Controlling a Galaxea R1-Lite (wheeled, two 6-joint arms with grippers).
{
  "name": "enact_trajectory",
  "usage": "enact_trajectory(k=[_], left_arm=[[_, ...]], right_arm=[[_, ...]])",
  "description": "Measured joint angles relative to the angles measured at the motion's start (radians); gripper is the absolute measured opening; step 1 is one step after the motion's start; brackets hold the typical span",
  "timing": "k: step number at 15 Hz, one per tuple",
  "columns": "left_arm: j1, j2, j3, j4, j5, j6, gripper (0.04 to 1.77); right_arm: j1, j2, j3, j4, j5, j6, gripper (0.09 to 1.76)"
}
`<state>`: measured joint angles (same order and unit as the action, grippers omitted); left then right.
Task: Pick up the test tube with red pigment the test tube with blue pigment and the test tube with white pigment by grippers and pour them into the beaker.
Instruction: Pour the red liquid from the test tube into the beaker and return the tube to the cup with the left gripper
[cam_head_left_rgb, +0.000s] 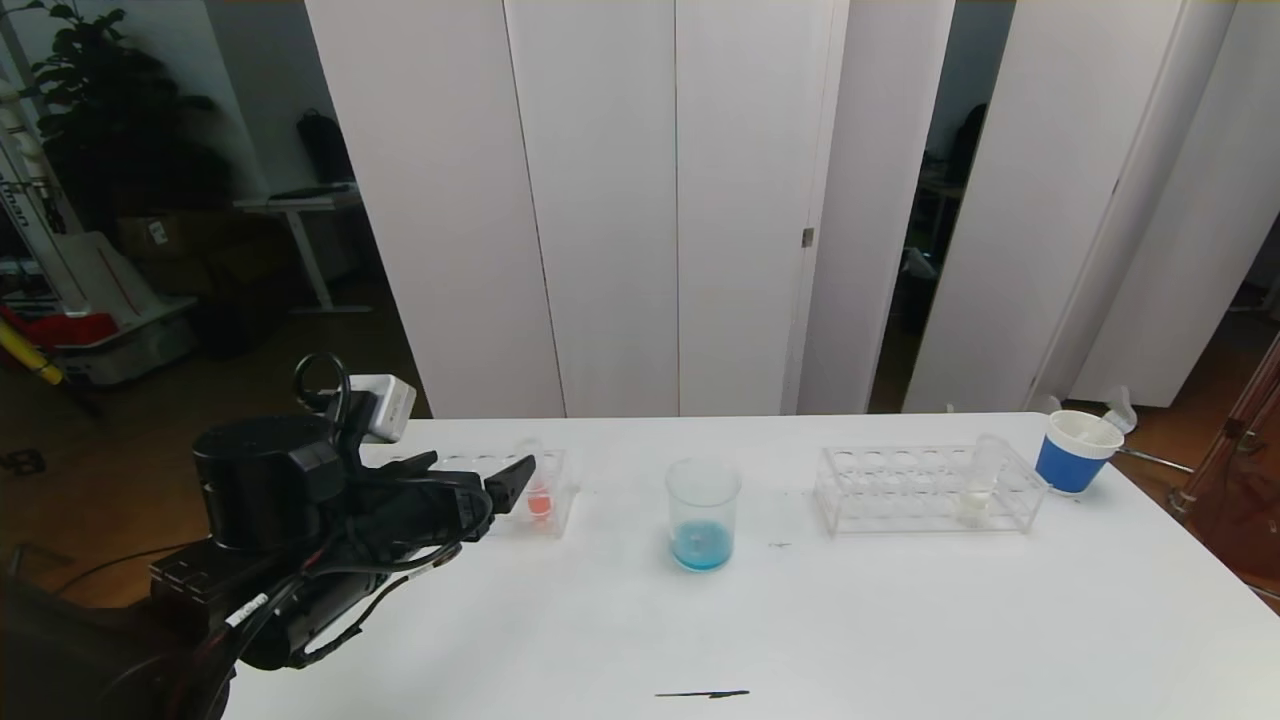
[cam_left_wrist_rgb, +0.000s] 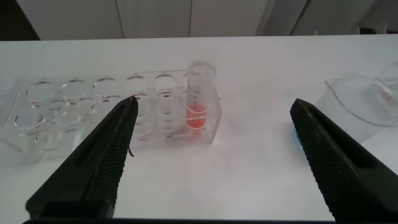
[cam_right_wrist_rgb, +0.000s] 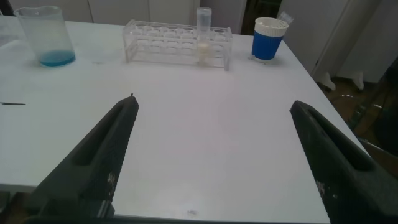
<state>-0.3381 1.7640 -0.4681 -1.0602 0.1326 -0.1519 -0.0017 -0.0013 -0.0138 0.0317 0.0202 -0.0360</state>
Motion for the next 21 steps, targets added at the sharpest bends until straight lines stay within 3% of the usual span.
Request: enact_trajectory(k=[2, 6, 13, 21], left_arm=[[-0.027, 0.063, 0.015, -0.075, 0.058, 0.0, 1.75], [-0.053, 0.139, 0.01, -0.11, 0.091, -0.021, 1.75], [-0.072, 0.306, -0.076, -0.23, 0.254, -0.022, 1.75], [-0.064, 0.434, -0.154, -0.331, 0.309, -0.01, 1.75]], right_arm=[[0.0, 0.0, 0.0, 0.0, 0.0, 0.0, 1.75], [0.0, 0.0, 0.0, 0.0, -0.001, 0.0, 1.75], [0.0, 0.0, 0.0, 0.0, 0.0, 0.0, 1.75], [0.0, 0.0, 0.0, 0.001, 0.0, 0.0, 1.75]])
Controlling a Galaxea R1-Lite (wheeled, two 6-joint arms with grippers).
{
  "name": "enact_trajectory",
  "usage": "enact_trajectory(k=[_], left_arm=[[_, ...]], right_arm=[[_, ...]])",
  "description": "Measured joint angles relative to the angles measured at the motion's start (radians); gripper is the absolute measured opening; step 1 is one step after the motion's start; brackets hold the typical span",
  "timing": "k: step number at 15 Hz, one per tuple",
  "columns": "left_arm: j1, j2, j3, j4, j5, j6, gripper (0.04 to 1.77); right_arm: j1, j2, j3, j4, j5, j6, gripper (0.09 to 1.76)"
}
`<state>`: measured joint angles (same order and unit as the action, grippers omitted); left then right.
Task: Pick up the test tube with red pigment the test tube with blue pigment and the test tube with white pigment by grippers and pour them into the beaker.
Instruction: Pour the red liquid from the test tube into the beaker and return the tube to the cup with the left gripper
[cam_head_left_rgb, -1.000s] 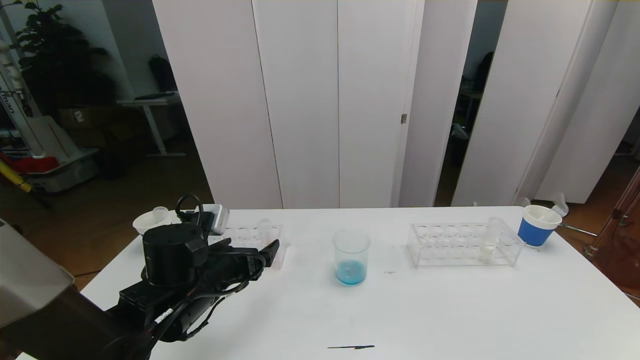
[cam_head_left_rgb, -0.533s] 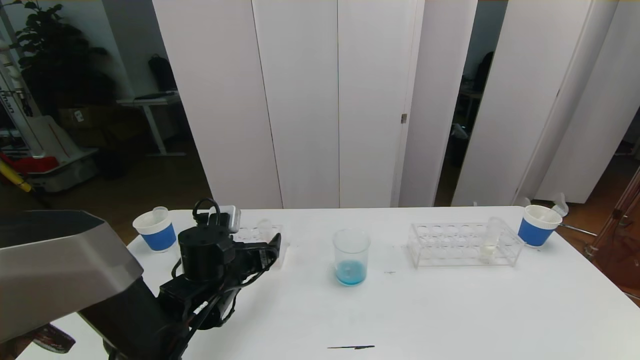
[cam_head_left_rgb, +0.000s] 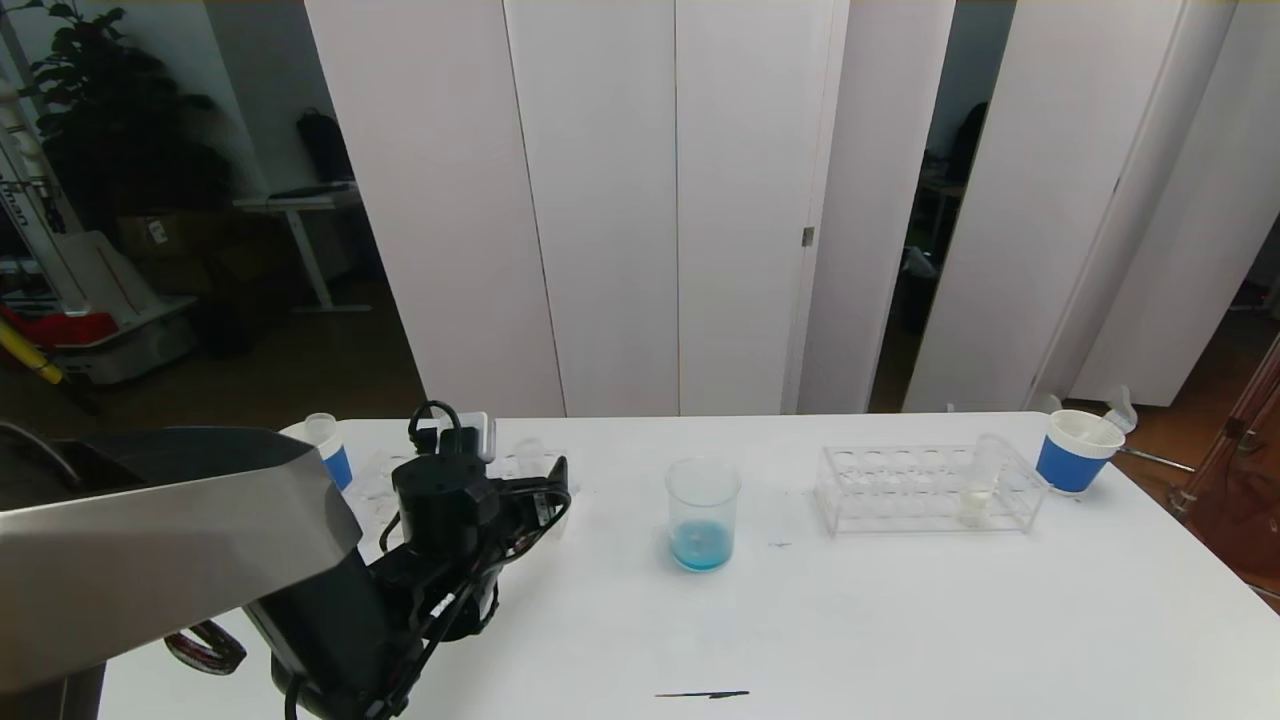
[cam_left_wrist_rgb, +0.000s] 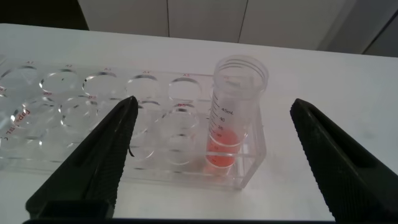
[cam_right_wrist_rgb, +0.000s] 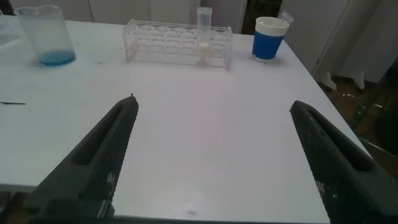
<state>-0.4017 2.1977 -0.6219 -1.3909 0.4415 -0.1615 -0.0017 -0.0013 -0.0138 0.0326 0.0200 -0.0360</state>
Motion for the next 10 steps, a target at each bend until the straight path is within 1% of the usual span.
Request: enact_trajectory(k=[3, 6, 10], left_arm=[[0.006, 0.032, -0.031, -0.003, 0.01, 0.0, 1.75], [0.014, 0.067, -0.071, -0.034, 0.039, 0.003, 1.75], [0.029, 0.091, -0.084, -0.046, 0.038, 0.003, 1.75]], right_arm=[[0.0, 0.0, 0.0, 0.0, 0.0, 0.0, 1.75], [0.0, 0.0, 0.0, -0.001, 0.0, 0.0, 1.75], [0.0, 0.0, 0.0, -0.001, 0.0, 0.0, 1.75]])
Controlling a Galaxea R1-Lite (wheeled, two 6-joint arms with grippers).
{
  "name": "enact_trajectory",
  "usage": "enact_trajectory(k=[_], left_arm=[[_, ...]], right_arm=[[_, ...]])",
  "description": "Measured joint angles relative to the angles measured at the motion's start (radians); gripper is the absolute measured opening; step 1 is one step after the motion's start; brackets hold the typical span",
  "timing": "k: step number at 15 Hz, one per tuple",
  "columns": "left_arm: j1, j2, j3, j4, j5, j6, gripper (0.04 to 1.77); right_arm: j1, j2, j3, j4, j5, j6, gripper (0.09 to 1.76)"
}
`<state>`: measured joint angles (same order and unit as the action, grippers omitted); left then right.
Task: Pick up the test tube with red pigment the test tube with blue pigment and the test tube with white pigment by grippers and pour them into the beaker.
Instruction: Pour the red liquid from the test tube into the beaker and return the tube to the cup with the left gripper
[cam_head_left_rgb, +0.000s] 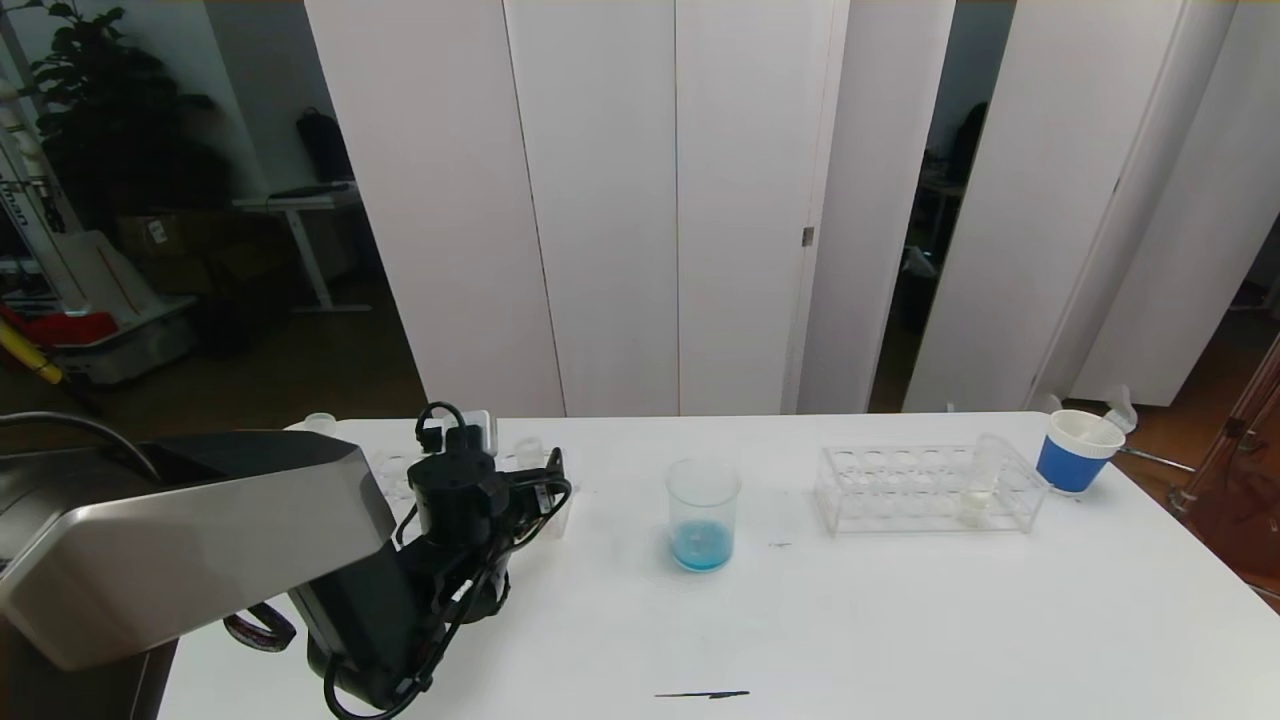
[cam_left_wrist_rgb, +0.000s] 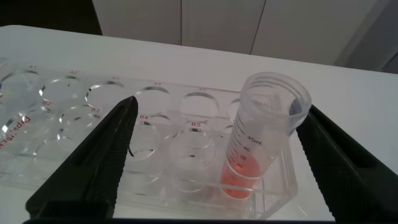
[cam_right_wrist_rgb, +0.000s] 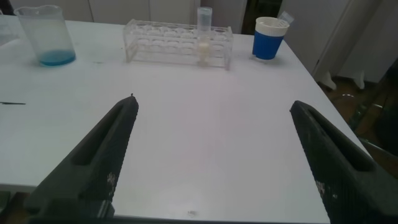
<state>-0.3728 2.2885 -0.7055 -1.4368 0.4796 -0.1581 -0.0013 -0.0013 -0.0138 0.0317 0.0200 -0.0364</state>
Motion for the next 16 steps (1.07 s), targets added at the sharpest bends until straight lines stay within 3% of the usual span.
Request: enact_trajectory(k=[3, 4, 5, 7, 8, 10, 13, 16], left_arm=[[0.007, 0.005, -0.012, 0.0, -0.001, 0.008, 1.74], [0.007, 0.007, -0.016, 0.002, -0.004, 0.011, 1.64], [0.007, 0.009, -0.02, 0.003, -0.009, 0.025, 1.37], [0.002, 0.014, -0.028, 0.001, -0.023, 0.042, 0.53], [0.003, 0.016, -0.028, 0.0, -0.024, 0.042, 0.42], [0.004, 0.021, -0.03, 0.0, -0.018, 0.044, 0.74], [0.001, 0.024, -0.032, 0.0, -0.016, 0.044, 0.64], [0.0, 0.024, -0.03, 0.0, -0.015, 0.044, 0.63]], right_arm=[[0.0, 0.0, 0.0, 0.0, 0.0, 0.0, 1.75], [0.0, 0.0, 0.0, 0.0, 0.0, 0.0, 1.75], [0.0, 0.0, 0.0, 0.0, 0.001, 0.0, 1.75], [0.0, 0.0, 0.0, 0.0, 0.0, 0.0, 1.75], [0.0, 0.0, 0.0, 0.001, 0.0, 0.0, 1.75], [0.0, 0.0, 0.0, 0.001, 0.0, 0.0, 1.75], [0.0, 0.0, 0.0, 0.0, 0.0, 0.0, 1.75], [-0.001, 0.0, 0.0, 0.0, 0.0, 0.0, 1.75]])
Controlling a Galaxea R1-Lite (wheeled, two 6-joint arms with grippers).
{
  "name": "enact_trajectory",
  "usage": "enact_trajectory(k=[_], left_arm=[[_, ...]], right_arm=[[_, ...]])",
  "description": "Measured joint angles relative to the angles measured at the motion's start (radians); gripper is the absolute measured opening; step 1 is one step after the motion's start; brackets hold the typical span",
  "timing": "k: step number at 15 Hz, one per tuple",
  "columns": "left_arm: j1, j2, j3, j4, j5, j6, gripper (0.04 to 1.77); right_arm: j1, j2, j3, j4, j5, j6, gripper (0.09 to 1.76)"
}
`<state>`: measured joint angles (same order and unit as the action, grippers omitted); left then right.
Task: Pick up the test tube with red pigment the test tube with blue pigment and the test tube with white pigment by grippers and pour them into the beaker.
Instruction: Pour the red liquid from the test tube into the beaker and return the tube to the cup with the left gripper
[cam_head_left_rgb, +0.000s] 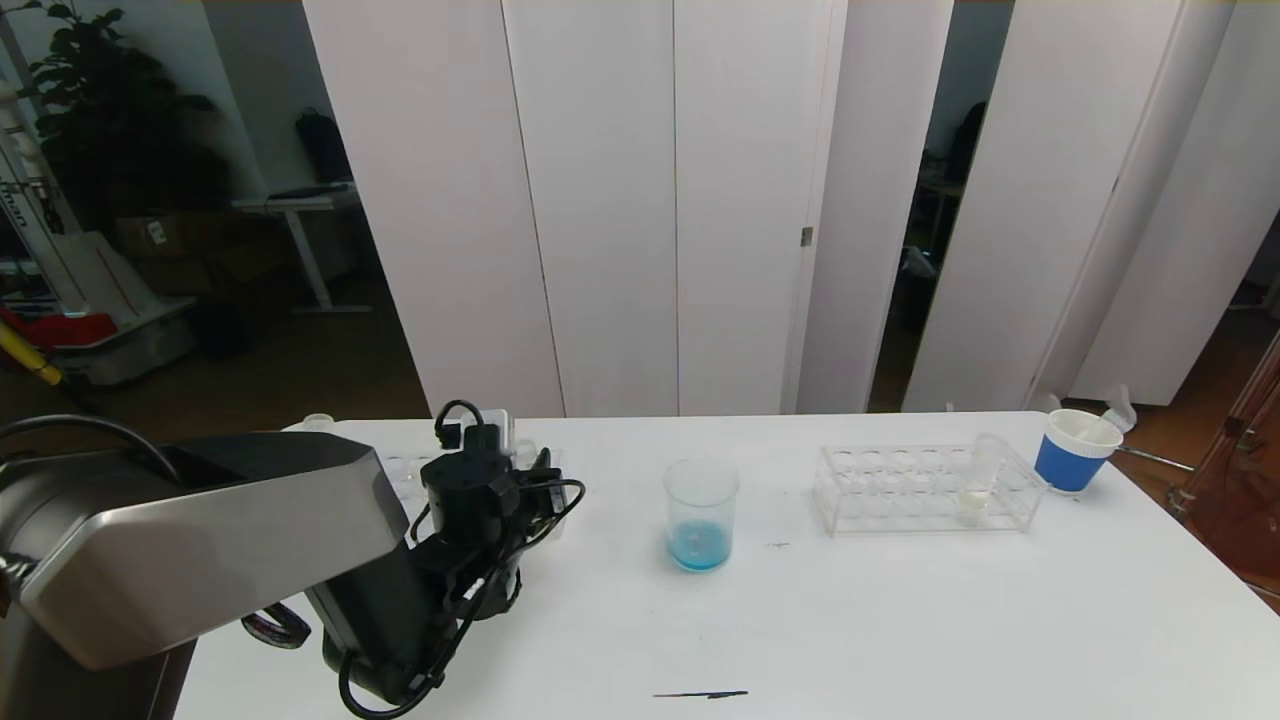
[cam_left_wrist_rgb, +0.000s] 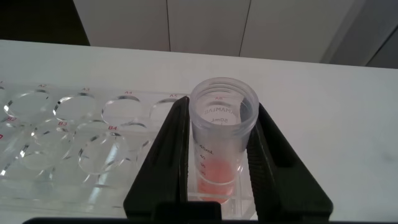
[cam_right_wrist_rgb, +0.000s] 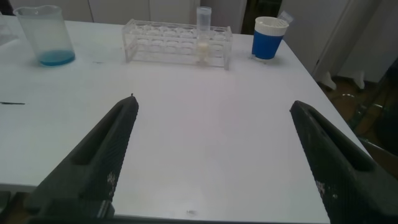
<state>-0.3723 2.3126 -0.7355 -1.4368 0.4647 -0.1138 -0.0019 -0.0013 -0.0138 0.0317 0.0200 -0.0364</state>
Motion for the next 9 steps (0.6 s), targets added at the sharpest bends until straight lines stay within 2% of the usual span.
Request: enact_trajectory(k=[9], left_arm=[[-0.005, -0.059, 0.014, -0.001, 0.003, 0.06, 0.61]], right_arm=[[0.001, 0.0, 0.0, 0.0, 0.0, 0.0, 1.75]])
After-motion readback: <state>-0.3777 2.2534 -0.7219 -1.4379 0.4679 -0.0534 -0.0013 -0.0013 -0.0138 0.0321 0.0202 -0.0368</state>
